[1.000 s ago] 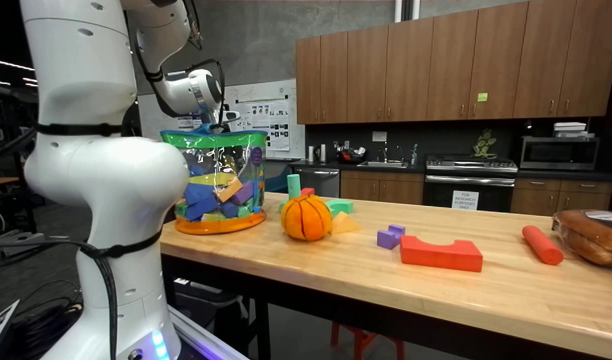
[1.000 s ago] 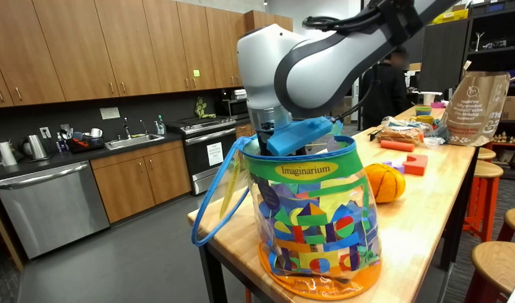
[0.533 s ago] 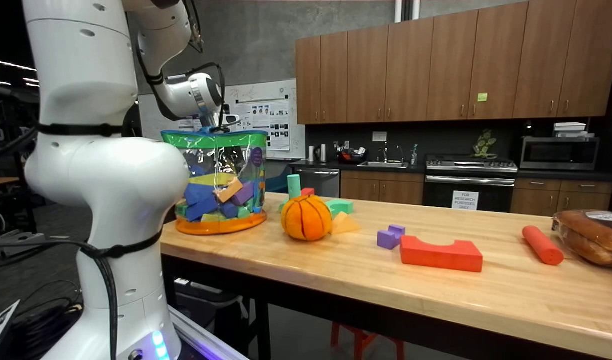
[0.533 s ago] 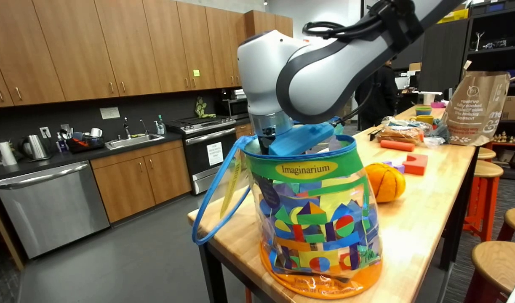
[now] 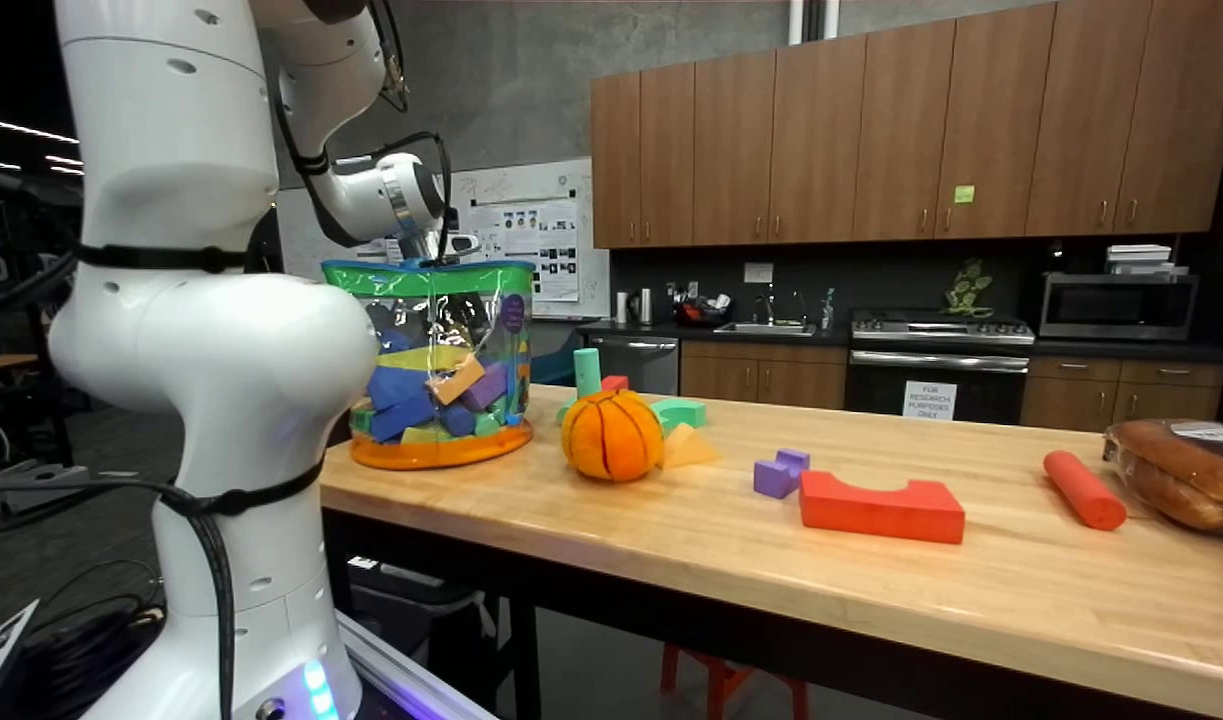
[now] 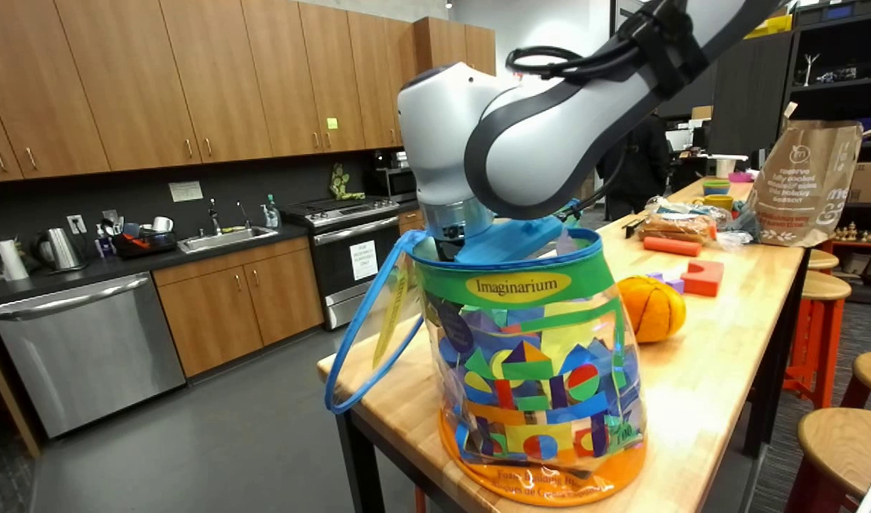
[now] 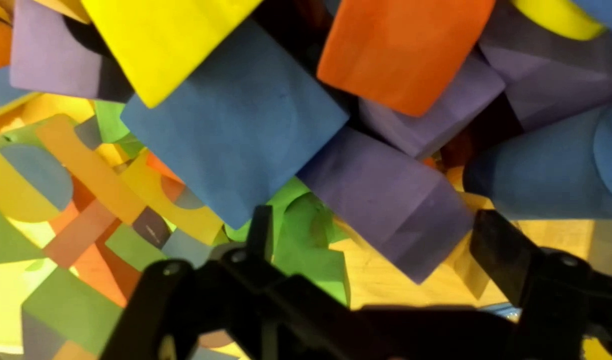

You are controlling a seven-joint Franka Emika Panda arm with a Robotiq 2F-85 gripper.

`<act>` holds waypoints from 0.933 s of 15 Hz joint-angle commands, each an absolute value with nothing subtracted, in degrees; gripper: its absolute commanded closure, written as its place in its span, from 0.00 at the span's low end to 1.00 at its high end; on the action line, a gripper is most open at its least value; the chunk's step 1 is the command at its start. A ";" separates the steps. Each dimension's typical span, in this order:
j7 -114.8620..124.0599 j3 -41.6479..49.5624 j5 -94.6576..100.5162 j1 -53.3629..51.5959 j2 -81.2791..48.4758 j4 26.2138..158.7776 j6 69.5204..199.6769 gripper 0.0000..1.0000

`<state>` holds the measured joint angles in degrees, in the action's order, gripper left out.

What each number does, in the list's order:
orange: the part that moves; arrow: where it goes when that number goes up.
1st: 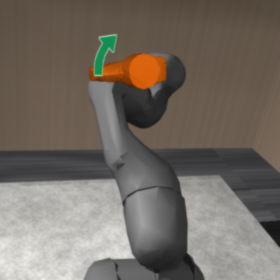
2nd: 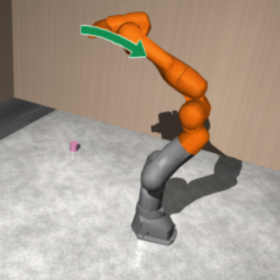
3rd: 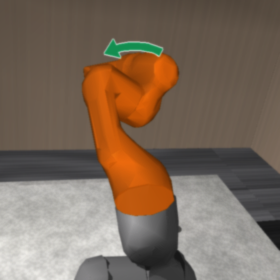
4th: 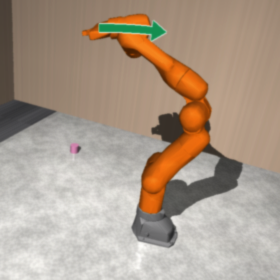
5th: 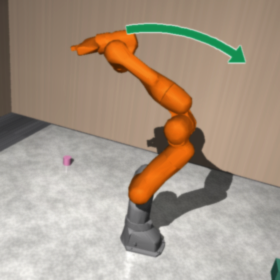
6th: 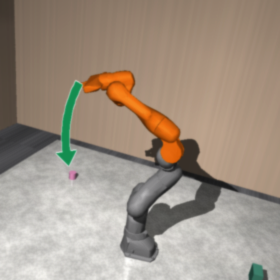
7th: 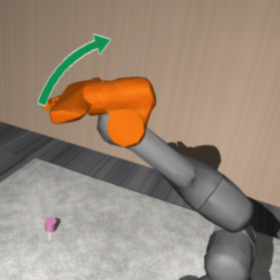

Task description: Remove one purple block from the toy bag

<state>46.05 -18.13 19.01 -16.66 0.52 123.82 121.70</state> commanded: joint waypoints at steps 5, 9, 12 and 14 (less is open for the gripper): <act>45.46 -18.46 20.69 -17.20 -0.28 122.10 120.98 0.00; 44.68 -18.37 20.58 -17.30 -2.46 120.52 119.32 0.00; 44.37 -18.14 20.77 -17.56 -3.46 119.70 119.14 0.00; 44.21 -18.01 20.85 -17.68 -3.87 119.14 118.68 0.00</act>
<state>44.63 -18.57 19.41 -16.76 -2.50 121.26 120.66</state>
